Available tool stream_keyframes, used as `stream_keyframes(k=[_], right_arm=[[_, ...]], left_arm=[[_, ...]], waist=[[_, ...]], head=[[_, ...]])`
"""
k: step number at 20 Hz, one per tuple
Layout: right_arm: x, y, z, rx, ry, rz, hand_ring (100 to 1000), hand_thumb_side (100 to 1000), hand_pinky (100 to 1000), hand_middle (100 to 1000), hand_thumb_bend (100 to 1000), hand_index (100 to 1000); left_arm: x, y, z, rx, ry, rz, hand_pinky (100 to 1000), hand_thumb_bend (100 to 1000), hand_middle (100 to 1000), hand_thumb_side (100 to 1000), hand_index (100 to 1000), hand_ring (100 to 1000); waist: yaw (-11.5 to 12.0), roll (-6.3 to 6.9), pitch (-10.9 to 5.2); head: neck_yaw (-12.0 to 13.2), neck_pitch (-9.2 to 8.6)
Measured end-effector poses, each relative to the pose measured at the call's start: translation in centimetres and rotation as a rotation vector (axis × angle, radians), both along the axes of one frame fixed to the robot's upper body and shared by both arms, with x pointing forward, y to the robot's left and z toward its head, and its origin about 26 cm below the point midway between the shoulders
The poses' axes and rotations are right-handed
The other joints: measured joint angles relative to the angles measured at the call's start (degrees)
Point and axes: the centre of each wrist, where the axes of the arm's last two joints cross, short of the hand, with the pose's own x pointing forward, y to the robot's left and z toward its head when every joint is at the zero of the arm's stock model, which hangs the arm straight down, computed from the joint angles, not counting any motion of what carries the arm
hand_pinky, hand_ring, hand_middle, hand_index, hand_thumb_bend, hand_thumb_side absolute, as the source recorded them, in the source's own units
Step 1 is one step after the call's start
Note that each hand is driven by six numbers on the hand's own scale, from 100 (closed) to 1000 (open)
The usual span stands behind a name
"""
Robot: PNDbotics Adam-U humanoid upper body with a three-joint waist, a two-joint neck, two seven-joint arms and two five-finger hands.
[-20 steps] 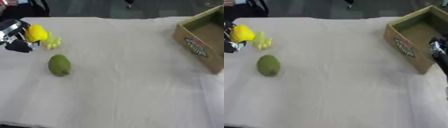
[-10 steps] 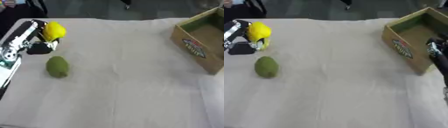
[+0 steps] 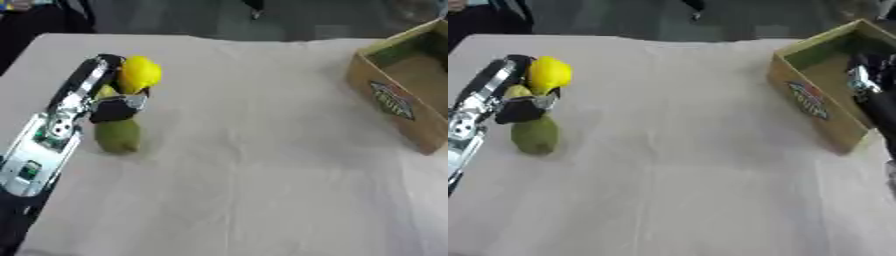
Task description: Pick up the objects with one hand, pass them to the other hand, and then place them into the box on the other side of the table.
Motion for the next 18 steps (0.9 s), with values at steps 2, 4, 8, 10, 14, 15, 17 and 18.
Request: stream_keyframes(k=[2,4,8,10,14,15,17,18], right_arm=[[-0.2,0.8,1.0,-0.064,-0.016,0.046,862,523,1000,798,100,926],[-0.2,1.6,1.9,-0.134,-0.028,0.091,861,518,1000,798,110,921],[-0.1,3.0,3.1,-0.270,-0.045,0.174,858,497,993,798,137,909],[0.0,3.7,3.7,-0.330,-0.054,0.210,856,501,989,798,140,906],[0.2,5.4,4.5,-0.434,-0.055,0.275,854,484,979,798,219,899],[0.2,5.7,4.7,-0.459,-0.056,0.289,854,493,977,800,161,897],[0.2,6.5,5.0,-0.506,-0.064,0.313,853,488,974,801,169,895],[0.2,6.9,5.2,-0.526,-0.069,0.326,854,488,972,801,173,894]], left_arm=[[0.1,-0.5,-0.7,0.007,-0.013,-0.004,563,100,564,100,591,520],[0.1,-1.0,-1.1,0.015,-0.030,-0.007,562,100,564,100,591,519],[0.2,-1.6,-1.9,0.035,-0.067,-0.007,557,100,562,100,590,515],[0.2,-1.9,-2.2,0.038,-0.081,-0.007,551,100,558,100,588,511],[0.2,-2.5,-2.7,0.033,-0.104,-0.015,549,100,556,100,588,507],[0.2,-2.6,-2.9,0.030,-0.103,-0.018,549,100,556,100,588,507],[0.2,-2.8,-3.2,0.026,-0.107,-0.024,549,100,556,100,588,507],[0.2,-2.9,-3.3,0.025,-0.110,-0.026,549,100,556,100,588,507]], waist=[[-0.20,-0.41,0.00],[-0.23,-0.90,0.00],[-0.44,-1.50,0.00],[-0.61,-1.75,-0.01],[-0.65,-2.02,-0.01],[-0.67,-2.07,-0.02],[-0.72,-2.16,-0.02],[-0.76,-2.18,-0.02]], head=[[-0.48,0.02],[-1.08,0.04],[-1.64,0.05],[-1.72,0.06],[-1.92,0.65],[-2.06,1.00],[-2.31,1.49],[-2.42,1.58]])
